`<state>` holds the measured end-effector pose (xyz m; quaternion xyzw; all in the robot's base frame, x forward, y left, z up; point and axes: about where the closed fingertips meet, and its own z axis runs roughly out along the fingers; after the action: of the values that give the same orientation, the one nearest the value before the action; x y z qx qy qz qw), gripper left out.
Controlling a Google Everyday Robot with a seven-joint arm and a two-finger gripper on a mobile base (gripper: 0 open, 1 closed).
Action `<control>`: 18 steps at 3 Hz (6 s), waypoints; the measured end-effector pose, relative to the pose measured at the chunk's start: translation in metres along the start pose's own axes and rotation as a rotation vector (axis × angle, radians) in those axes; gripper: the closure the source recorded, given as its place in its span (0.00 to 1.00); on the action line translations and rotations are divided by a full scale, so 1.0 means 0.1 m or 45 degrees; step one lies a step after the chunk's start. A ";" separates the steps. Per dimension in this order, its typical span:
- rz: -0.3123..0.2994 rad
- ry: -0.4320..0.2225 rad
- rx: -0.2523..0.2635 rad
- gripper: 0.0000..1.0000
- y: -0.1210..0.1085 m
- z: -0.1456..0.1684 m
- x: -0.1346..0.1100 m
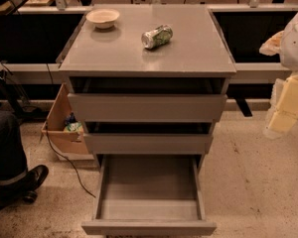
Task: Place green can into bottom drawer
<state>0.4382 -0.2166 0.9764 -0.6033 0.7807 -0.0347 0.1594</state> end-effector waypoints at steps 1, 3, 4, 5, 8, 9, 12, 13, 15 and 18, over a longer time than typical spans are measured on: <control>-0.001 -0.004 0.008 0.00 -0.02 0.00 -0.01; 0.037 0.002 0.120 0.00 -0.76 0.55 -0.19; 0.106 -0.020 0.193 0.00 -1.31 0.98 -0.31; 0.197 -0.060 0.227 0.00 -1.82 1.40 -0.48; 0.429 -0.195 0.252 0.00 -2.54 1.92 -0.92; 0.528 -0.325 0.287 0.00 -2.84 2.04 -1.18; 0.828 -0.775 0.178 0.00 -3.43 2.18 -2.05; 0.880 -0.819 0.121 0.00 -3.46 2.42 -2.34; 0.877 -0.838 0.248 0.00 -3.78 2.70 -2.53; 0.854 -0.821 0.284 0.38 -3.82 2.70 -2.45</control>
Offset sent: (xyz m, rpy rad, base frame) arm 0.0888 0.0042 -0.0339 -0.0296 -0.0703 -0.0273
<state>0.9262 -0.0486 0.8658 -0.2772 0.8345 0.1241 0.4597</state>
